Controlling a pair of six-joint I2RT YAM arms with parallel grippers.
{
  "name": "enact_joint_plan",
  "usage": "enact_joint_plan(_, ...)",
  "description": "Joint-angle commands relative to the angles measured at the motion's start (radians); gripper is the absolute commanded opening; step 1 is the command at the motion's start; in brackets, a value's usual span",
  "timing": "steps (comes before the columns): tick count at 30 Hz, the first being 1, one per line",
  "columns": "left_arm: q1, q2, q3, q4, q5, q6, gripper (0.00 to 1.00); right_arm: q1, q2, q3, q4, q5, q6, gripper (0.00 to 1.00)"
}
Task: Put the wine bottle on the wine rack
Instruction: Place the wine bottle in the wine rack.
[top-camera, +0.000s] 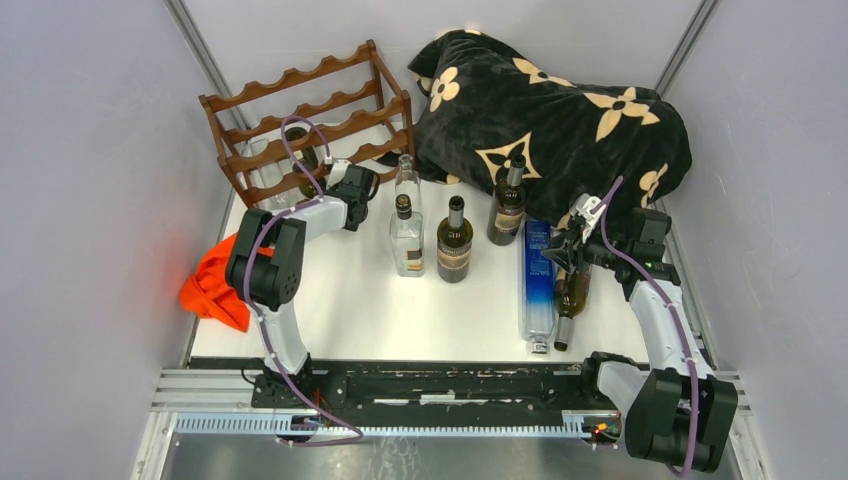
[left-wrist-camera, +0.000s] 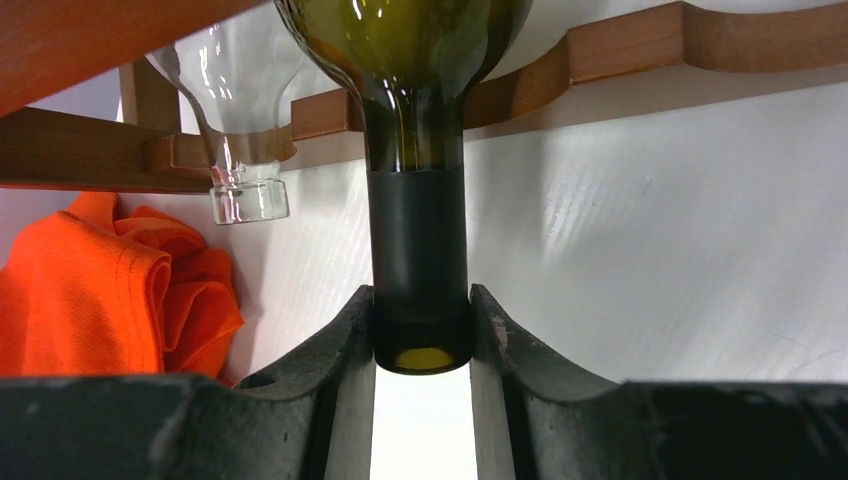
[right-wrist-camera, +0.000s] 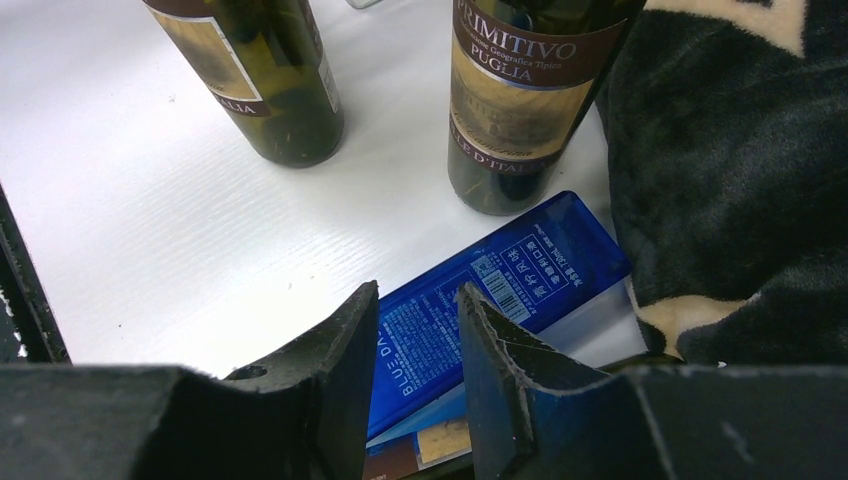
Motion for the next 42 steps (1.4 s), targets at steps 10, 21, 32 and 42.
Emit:
enact_joint_plan(10,0.026,0.030,0.137,-0.031,0.021,0.049,0.20,0.006,0.000,0.044,0.014,-0.008,-0.016,0.41)
enact_joint_plan(21,0.027,0.008,0.108,-0.030,0.032,0.008,0.66,0.007,-0.001,0.044,0.013,-0.010,-0.016,0.41)
enact_joint_plan(32,0.016,-0.121,0.030,-0.077,0.152,-0.080,0.68,0.008,-0.006,0.044,0.011,-0.010,-0.019,0.41)
enact_joint_plan(42,0.003,-0.281,-0.053,-0.102,0.296,-0.121,0.62,0.010,-0.010,0.045,0.010,-0.005,-0.021,0.41)
